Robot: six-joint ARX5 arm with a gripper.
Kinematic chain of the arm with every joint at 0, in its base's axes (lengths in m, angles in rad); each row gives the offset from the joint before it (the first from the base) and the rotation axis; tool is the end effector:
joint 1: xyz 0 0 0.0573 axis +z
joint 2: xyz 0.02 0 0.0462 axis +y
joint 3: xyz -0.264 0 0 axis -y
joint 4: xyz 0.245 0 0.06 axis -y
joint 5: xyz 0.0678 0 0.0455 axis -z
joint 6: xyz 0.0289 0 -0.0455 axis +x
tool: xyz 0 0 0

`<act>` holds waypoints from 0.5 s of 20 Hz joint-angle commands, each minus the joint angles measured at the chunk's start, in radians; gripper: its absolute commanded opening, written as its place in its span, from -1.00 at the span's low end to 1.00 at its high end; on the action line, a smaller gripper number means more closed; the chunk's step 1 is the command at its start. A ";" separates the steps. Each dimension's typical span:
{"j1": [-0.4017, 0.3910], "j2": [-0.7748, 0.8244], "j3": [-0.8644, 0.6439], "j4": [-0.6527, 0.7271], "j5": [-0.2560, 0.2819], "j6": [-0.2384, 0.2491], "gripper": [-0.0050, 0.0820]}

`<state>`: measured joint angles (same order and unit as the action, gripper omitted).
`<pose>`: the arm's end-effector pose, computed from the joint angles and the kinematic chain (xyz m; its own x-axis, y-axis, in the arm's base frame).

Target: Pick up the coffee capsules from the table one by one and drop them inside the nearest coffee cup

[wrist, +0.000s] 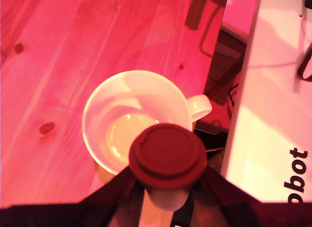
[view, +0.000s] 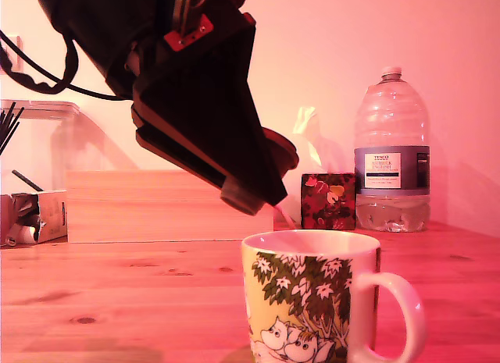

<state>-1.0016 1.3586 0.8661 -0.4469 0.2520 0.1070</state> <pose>0.1369 -0.2273 0.2213 0.0981 -0.6159 -0.7817 0.9364 0.3231 -0.1371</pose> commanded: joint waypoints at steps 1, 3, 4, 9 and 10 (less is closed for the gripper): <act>0.010 -0.009 -0.010 0.024 -0.007 -0.002 -0.43; 0.010 -0.002 -0.010 0.063 -0.008 -0.002 -0.43; 0.010 -0.002 -0.010 0.084 -0.008 -0.002 -0.43; 0.010 -0.002 -0.010 0.143 -0.008 -0.002 -0.43; 0.010 0.002 -0.010 0.154 -0.009 -0.001 -0.43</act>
<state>-0.9924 1.3582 0.8661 -0.3084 0.2413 0.1062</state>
